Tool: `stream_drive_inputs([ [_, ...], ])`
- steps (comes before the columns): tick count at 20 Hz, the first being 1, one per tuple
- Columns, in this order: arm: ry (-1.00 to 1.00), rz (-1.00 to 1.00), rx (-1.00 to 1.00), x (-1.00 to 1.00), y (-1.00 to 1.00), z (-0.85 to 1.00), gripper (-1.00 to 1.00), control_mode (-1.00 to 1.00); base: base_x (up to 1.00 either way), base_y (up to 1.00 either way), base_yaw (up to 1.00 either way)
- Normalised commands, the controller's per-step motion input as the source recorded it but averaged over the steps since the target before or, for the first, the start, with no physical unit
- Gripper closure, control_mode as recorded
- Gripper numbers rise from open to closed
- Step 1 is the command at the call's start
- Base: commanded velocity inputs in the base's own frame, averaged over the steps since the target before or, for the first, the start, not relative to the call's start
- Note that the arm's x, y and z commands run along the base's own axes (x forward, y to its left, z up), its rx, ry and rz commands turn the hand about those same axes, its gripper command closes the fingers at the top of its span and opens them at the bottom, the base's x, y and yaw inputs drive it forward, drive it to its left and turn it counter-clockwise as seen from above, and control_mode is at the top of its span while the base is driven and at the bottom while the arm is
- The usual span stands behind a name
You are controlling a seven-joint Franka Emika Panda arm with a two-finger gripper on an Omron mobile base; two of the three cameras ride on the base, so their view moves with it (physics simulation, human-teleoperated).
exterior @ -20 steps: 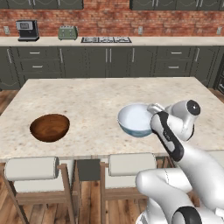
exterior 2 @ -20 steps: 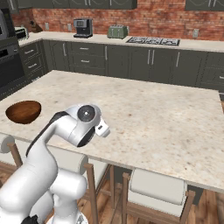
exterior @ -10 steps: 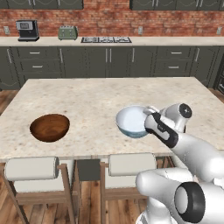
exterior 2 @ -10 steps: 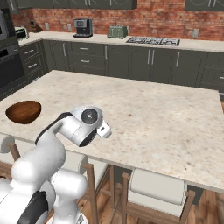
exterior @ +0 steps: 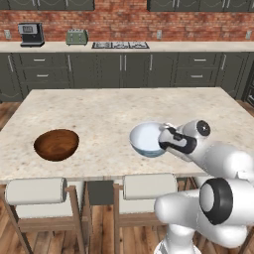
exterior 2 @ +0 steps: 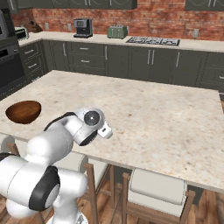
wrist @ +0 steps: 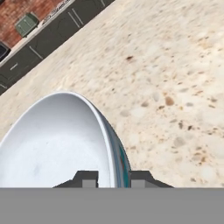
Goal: Pick up the bowls from the cabinet and place each bowl in front of a stool on the dining counter.
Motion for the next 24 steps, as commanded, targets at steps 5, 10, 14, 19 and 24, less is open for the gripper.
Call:
stream_drive_inputs([
  [5,0.0,0.0,0.0,0.3,0.0,-0.23,1.0,-1.0,0.0,0.0,0.0],
  [10,0.0,0.0,0.0,0.31,0.0,-0.23,1.0,-1.0,0.0,0.0,0.0],
  [14,0.0,0.0,0.0,0.3,0.0,-0.29,1.0,-1.0,0.0,0.0,0.0],
  [19,0.0,0.0,0.0,0.07,0.0,-0.23,-1.0,-1.0,0.0,0.0,0.0],
  [24,0.0,0.0,0.0,0.0,0.0,0.0,-1.0,-1.0,0.0,0.0,0.0],
])
